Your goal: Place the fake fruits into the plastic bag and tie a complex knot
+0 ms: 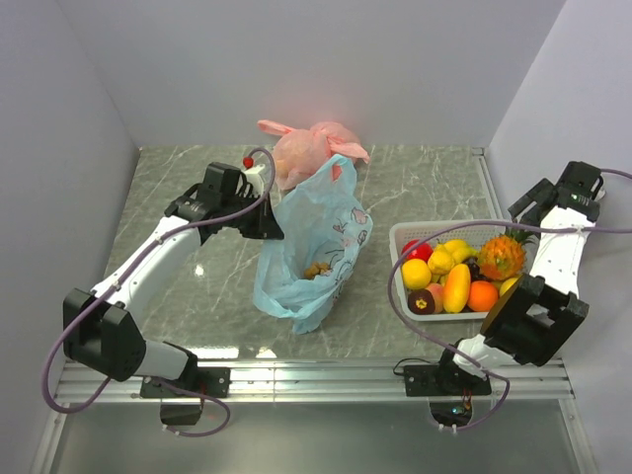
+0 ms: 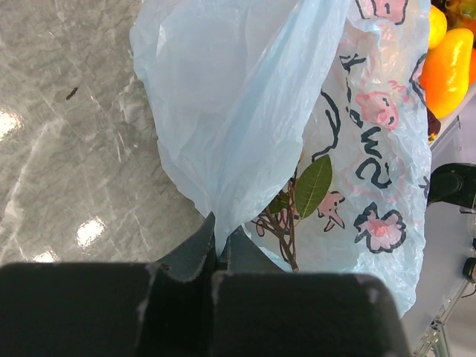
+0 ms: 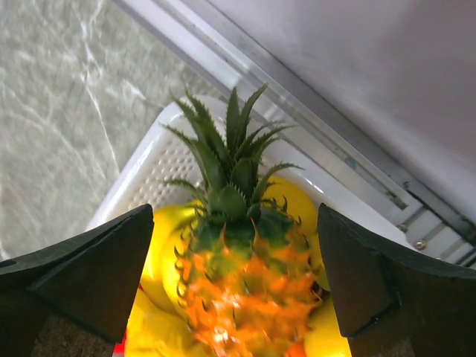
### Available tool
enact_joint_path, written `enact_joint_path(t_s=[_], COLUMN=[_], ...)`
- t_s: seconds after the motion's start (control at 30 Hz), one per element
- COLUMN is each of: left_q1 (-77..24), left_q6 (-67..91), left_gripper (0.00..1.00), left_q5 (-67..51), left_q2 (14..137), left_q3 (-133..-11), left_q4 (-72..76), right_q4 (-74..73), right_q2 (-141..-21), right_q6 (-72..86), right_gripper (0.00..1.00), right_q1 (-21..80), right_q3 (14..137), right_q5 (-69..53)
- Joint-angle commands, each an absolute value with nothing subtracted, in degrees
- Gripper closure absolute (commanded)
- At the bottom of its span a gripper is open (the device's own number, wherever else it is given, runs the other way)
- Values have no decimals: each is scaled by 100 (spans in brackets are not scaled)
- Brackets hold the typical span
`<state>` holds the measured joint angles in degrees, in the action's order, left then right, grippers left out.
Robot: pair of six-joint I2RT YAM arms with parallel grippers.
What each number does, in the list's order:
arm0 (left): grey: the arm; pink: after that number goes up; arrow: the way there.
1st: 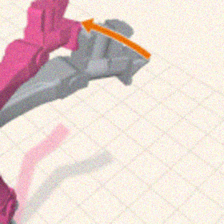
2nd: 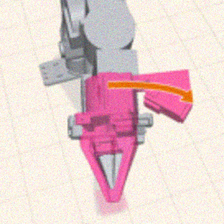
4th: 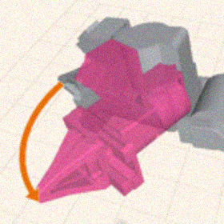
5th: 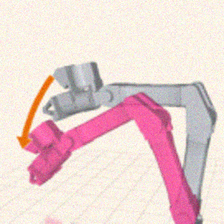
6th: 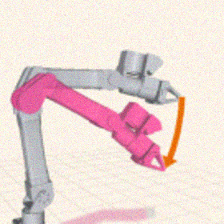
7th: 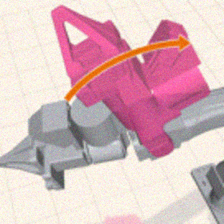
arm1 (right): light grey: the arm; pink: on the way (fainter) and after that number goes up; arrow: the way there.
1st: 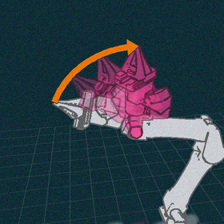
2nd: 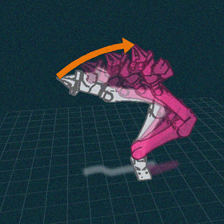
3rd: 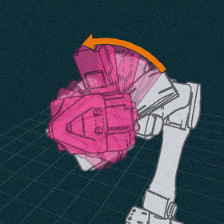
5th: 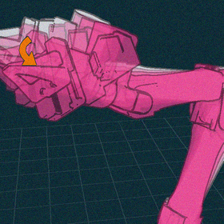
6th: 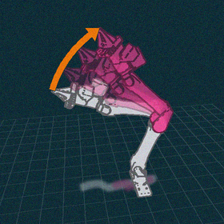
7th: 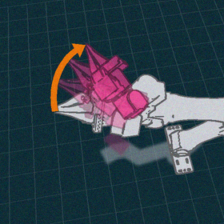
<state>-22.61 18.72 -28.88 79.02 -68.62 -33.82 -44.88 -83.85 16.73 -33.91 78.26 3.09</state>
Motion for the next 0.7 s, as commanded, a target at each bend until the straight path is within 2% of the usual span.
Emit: enact_joint_path(t_s=[0.0, 0.23, 0.47, 0.5, 0.57, 0.6, 0.67], left_q1=[-2232, -2224, -2215, -2206, -2206, -2206, -2206], left_q6=[1863, 1907, 1881, 1890, 1890, 1898, 1890], left_gripper=[100, 99, 100, 100, 100, 99, 100], left_q5=[-3041, -3067, -3067, -3059, -3059, -3067, -3067], left_q2=[7928, 7928, 7901, 7910, 7919, 7919, 7910], left_q3=[-7058, -6970, -6935, -6935, -6943, -6952, -6952], left_q4=[-3234, -3164, -3182, -3182, -3173, -3182, -3173], right_q4=[-3868, -3640, -3507, -3507, -3489, -3498, -3507], right_q2=[-8542, -8921, -9316, -9316, -9238, -9194, -9097], right_q6=[2197, 2207, 2021, 2021, 1995, 1978, 1907], right_gripper=[2, 0, 0, 2, 16, 29, 40], right_q1=[-3410, -3375, -3340, -3340, -3340, -3340, -3340], right_q3=[7673, 7462, 7313, 7260, 7225, 7216, 7242], right_q5=[589, 89, 80, 62, 18, 9, 9])
